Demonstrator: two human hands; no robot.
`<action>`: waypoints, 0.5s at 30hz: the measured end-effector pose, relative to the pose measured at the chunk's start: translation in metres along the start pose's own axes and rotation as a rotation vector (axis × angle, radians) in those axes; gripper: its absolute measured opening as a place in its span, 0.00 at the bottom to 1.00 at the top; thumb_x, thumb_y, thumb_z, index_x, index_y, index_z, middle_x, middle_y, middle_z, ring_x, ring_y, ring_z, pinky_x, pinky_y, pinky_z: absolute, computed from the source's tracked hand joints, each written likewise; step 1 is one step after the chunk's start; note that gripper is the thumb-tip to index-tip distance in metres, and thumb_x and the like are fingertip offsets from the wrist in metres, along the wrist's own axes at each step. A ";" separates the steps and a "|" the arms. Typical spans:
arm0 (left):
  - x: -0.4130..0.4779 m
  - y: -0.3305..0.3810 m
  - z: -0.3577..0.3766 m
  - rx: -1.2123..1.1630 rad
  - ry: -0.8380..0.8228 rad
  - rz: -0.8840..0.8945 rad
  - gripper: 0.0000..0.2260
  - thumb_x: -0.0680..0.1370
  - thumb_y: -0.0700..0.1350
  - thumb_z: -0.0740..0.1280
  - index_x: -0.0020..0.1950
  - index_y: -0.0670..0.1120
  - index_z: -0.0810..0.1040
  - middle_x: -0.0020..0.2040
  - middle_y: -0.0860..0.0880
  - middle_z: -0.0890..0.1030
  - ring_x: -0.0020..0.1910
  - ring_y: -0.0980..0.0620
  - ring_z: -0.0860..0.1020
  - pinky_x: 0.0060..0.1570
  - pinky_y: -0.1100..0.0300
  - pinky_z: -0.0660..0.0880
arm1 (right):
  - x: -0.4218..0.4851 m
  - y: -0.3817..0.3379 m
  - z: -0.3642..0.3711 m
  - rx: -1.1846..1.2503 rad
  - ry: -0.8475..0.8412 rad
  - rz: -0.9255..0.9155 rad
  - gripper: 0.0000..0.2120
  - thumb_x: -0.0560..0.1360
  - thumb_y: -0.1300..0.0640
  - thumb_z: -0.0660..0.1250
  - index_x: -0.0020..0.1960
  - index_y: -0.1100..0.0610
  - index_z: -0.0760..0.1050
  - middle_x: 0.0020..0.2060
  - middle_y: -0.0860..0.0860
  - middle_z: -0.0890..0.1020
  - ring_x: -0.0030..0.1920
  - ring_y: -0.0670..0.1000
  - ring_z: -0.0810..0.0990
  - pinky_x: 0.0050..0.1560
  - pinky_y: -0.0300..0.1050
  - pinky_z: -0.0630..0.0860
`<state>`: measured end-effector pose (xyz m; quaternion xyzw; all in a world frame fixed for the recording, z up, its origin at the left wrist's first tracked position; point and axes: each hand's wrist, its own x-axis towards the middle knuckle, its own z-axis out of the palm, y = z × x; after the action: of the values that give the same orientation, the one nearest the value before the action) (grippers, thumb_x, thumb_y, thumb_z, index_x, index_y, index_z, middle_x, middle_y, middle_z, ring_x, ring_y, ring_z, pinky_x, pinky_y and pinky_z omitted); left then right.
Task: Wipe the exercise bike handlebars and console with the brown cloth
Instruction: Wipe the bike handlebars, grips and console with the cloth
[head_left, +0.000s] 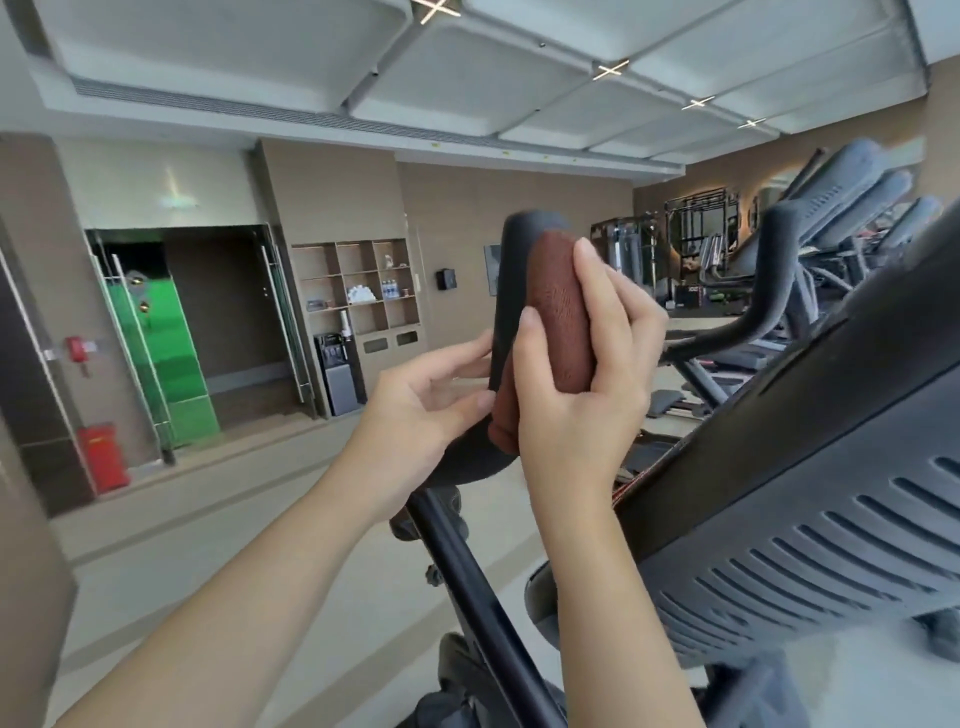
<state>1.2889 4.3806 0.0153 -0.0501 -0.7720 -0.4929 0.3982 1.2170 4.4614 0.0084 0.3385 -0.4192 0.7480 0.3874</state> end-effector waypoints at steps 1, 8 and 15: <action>0.002 0.003 -0.001 0.006 0.008 0.000 0.22 0.73 0.29 0.64 0.60 0.51 0.75 0.53 0.54 0.82 0.51 0.55 0.81 0.50 0.61 0.77 | -0.004 0.003 0.002 0.007 0.011 -0.004 0.23 0.71 0.62 0.69 0.63 0.49 0.67 0.59 0.59 0.72 0.61 0.48 0.70 0.63 0.32 0.66; 0.009 0.017 -0.009 0.118 0.076 0.011 0.23 0.74 0.33 0.65 0.52 0.62 0.79 0.52 0.62 0.82 0.51 0.61 0.79 0.45 0.68 0.76 | -0.057 0.025 0.020 0.116 0.175 0.020 0.20 0.72 0.61 0.66 0.63 0.58 0.70 0.57 0.62 0.71 0.61 0.50 0.71 0.64 0.38 0.67; 0.017 0.023 -0.002 0.150 0.072 0.022 0.21 0.75 0.35 0.66 0.52 0.64 0.79 0.51 0.63 0.81 0.52 0.60 0.78 0.45 0.66 0.75 | -0.087 0.040 0.055 0.215 0.401 0.087 0.24 0.76 0.51 0.64 0.69 0.42 0.62 0.59 0.60 0.70 0.63 0.49 0.70 0.61 0.43 0.69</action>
<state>1.2893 4.3850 0.0435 -0.0108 -0.7914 -0.4305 0.4339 1.2333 4.3732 -0.0554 0.2041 -0.2659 0.8566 0.3921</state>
